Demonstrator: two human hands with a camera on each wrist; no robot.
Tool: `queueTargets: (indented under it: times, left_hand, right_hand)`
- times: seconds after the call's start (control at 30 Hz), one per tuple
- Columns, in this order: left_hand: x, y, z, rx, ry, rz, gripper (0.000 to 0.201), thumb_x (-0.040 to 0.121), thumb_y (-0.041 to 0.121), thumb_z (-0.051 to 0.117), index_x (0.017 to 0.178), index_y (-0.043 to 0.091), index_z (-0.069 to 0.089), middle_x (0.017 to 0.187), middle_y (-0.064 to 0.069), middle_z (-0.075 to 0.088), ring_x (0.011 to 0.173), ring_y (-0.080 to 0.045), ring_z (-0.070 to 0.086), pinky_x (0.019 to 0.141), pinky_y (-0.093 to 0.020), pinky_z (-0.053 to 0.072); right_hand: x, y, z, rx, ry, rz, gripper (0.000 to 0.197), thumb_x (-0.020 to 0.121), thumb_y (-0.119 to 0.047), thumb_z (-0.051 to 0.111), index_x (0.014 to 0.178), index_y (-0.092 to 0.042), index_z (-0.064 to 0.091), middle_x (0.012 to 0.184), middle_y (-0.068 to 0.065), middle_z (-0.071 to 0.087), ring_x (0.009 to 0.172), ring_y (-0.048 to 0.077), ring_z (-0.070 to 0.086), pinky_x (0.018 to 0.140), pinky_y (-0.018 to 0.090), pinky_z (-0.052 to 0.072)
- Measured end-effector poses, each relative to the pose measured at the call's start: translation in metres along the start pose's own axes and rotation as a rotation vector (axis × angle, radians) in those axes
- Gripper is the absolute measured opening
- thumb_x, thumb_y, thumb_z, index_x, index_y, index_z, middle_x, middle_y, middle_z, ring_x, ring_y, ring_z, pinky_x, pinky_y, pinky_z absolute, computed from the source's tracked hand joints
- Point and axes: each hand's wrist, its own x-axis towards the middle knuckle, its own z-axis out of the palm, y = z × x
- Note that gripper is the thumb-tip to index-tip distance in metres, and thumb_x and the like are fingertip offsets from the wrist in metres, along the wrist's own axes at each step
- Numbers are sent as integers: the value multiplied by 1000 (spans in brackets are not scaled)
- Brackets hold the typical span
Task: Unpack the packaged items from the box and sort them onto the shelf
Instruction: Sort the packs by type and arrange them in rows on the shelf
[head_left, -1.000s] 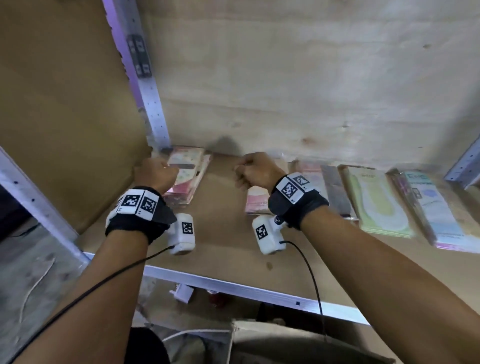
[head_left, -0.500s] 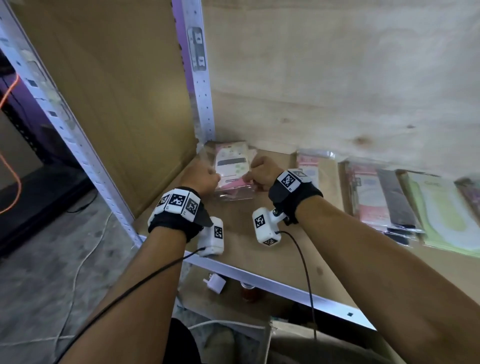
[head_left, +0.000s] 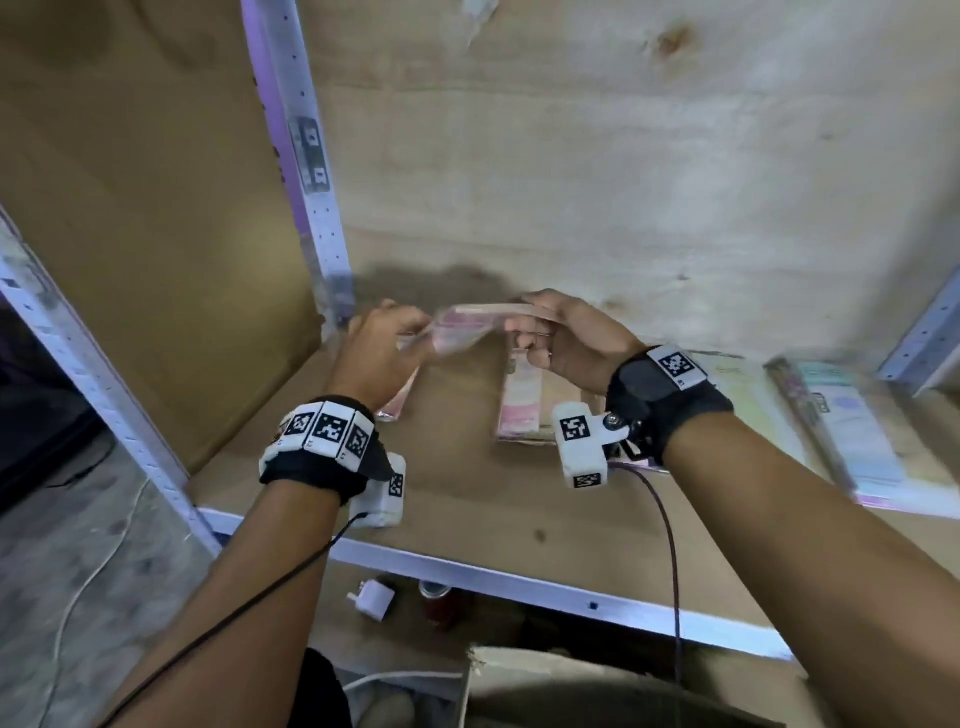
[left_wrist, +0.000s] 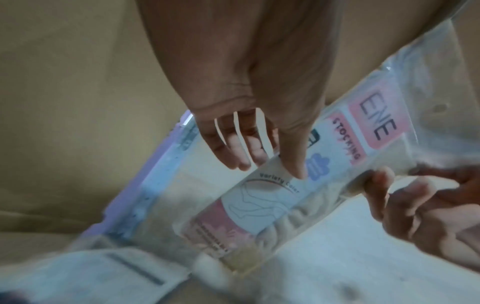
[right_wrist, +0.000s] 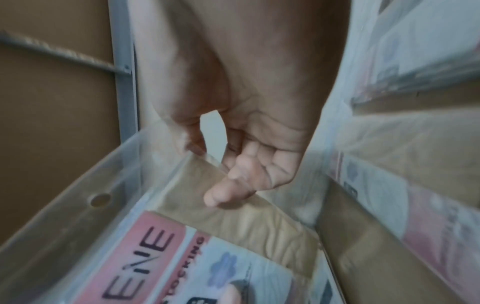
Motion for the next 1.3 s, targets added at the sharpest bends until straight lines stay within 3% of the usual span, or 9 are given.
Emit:
queueTargets:
  times: [0.1, 0.33, 0.43, 0.53, 0.63, 0.8, 1.03, 1.17, 1.3]
  left_hand:
    - [4, 39, 9, -137, 101, 114, 18, 85, 29, 73, 73, 21, 62, 74, 24, 63, 67, 3, 56, 66, -24, 40]
    - [0, 108, 63, -604, -143, -1, 9, 90, 22, 72, 89, 13, 75, 85, -6, 74, 69, -6, 61, 67, -22, 48]
    - [-6, 125, 103, -765, -235, -185, 19, 91, 18, 71, 102, 3, 73, 86, -13, 69, 65, -13, 56, 55, -22, 47]
    - [-10, 133, 134, -868, -388, -270, 23, 91, 18, 72, 110, 5, 71, 96, -11, 76, 75, -16, 72, 58, -24, 54]
    - [-8, 130, 149, -876, -407, -320, 33, 89, 26, 74, 117, 12, 65, 102, -2, 75, 82, -12, 76, 60, -21, 58]
    - [9, 108, 146, -822, -128, -366, 38, 83, 38, 77, 115, 21, 64, 107, 4, 68, 79, -5, 73, 65, -18, 55]
    - [6, 91, 140, -517, -295, -228, 33, 96, 40, 60, 83, 11, 71, 55, 12, 63, 57, -16, 59, 65, -31, 50]
    - [6, 93, 135, -497, -340, -242, 57, 100, 49, 49, 108, -5, 66, 91, -18, 73, 79, -26, 67, 77, -40, 51]
    - [4, 97, 129, -752, -410, -350, 45, 101, 43, 52, 101, 3, 74, 88, -11, 70, 76, -23, 67, 71, -29, 50]
  right_hand:
    - [-23, -16, -34, 101, 1, -36, 35, 99, -40, 51, 89, -12, 68, 83, 8, 70, 56, 15, 51, 49, 22, 32]
    - [-73, -3, -101, -164, 154, -107, 6, 93, -22, 59, 89, -18, 58, 68, -3, 38, 52, 10, 31, 48, 23, 19]
    - [-93, 22, -121, -388, 227, -100, 7, 90, -19, 67, 95, -16, 70, 73, -6, 64, 56, 8, 54, 48, 21, 36]
    - [-110, 37, -144, -220, 152, -69, 16, 94, -6, 58, 103, -10, 70, 98, 5, 77, 82, 17, 74, 61, 24, 57]
    - [-124, 44, -161, -114, 120, -26, 16, 93, -1, 56, 94, -10, 70, 90, 9, 75, 74, 19, 73, 60, 26, 57]
    - [-133, 48, -173, -373, 23, 47, 17, 89, -5, 69, 104, -12, 73, 105, 15, 74, 93, 25, 70, 79, 32, 58]
    - [-133, 49, -184, -480, -69, 126, 37, 85, -15, 76, 117, 0, 65, 111, 22, 66, 97, 32, 60, 95, 41, 47]
    - [-137, 47, -189, -535, -27, 105, 40, 86, -16, 74, 119, 3, 63, 109, 12, 75, 99, 23, 72, 90, 30, 57]
    - [-141, 42, -188, -512, -46, 79, 46, 83, -17, 73, 123, 3, 62, 113, 17, 72, 100, 24, 69, 92, 30, 55]
